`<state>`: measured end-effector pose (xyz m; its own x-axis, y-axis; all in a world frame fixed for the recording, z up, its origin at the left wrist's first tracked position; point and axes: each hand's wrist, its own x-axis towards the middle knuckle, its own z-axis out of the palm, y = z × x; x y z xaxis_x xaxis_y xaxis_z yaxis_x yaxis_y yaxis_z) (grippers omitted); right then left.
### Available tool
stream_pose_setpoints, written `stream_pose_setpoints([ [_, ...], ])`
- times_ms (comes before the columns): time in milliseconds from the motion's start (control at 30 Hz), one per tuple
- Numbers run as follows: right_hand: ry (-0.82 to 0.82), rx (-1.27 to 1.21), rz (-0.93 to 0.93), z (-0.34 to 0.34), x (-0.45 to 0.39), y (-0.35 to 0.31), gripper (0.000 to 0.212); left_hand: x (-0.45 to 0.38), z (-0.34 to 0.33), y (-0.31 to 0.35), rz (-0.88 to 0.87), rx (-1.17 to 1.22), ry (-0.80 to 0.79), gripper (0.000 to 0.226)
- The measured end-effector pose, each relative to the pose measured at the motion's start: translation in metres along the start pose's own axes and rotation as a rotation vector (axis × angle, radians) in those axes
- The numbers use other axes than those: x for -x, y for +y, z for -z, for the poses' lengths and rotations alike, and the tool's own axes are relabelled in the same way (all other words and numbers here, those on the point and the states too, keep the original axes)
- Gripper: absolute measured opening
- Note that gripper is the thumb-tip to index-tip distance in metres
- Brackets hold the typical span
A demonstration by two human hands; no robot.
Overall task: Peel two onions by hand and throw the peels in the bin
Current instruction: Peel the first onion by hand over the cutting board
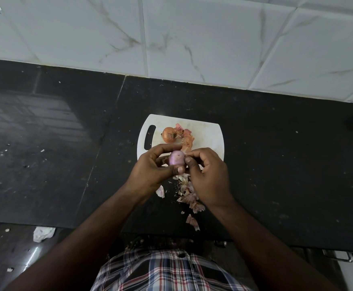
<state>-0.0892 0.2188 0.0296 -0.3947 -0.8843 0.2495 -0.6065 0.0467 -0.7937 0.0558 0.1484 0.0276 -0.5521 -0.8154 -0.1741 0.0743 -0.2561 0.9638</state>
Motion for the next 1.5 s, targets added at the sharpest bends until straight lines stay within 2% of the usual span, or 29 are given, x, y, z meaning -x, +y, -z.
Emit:
stream_pose_setpoints([
  [67,0.002,0.100,0.020,-0.004,0.001,0.000,0.004,0.000,-0.001,-0.001,0.010,-0.014,-0.003,0.055],
  [133,-0.034,0.122,-0.047,-0.007,0.000,-0.001,0.006,0.000,-0.001,-0.003,0.016,-0.012,0.000,0.055],
  [267,-0.080,-0.014,-0.229,0.003,-0.008,0.003,0.012,0.002,0.001,-0.003,0.027,-0.007,-0.007,0.053],
  [367,-0.147,-0.105,-0.131,0.018,-0.013,0.002,0.029,0.002,0.002,-0.002,0.021,-0.063,-0.025,0.054],
  [467,-0.351,-0.178,-0.080,0.024,-0.021,-0.002,0.033,0.001,0.002,0.000,0.019,-0.055,-0.069,0.056],
  [500,-0.375,-0.170,-0.074,0.023,-0.023,-0.003,0.032,0.000,0.003,0.000,0.014,-0.053,-0.076,0.056],
  [667,-0.163,-0.221,-0.084,0.011,-0.021,-0.001,0.019,-0.003,0.001,0.000,-0.004,-0.025,-0.005,0.056],
  [867,-0.080,-0.172,-0.160,-0.001,-0.018,0.006,0.007,-0.001,0.002,-0.007,0.028,0.007,-0.032,0.043],
  [933,-0.106,-0.168,-0.180,0.000,-0.021,0.007,0.009,0.001,0.002,-0.009,0.027,0.005,-0.022,0.043],
  [1033,-0.267,-0.289,-0.210,0.007,-0.023,0.011,0.013,0.000,0.006,-0.010,0.014,0.022,-0.007,0.049],
  [1100,-0.343,-0.357,-0.220,0.005,-0.019,0.011,0.023,-0.001,0.010,-0.010,0.006,0.017,-0.004,0.053],
  [1200,-0.255,-0.342,-0.192,-0.001,-0.014,0.010,0.029,-0.002,0.008,-0.010,0.018,0.040,-0.022,0.055],
  [1333,-0.188,-0.465,-0.225,-0.001,-0.013,0.008,0.028,-0.002,0.007,-0.008,0.008,0.072,-0.050,0.051],
  [1500,-0.135,-0.553,-0.293,0.004,-0.015,0.005,0.020,0.001,0.006,-0.008,0.000,0.085,-0.058,0.048],
])
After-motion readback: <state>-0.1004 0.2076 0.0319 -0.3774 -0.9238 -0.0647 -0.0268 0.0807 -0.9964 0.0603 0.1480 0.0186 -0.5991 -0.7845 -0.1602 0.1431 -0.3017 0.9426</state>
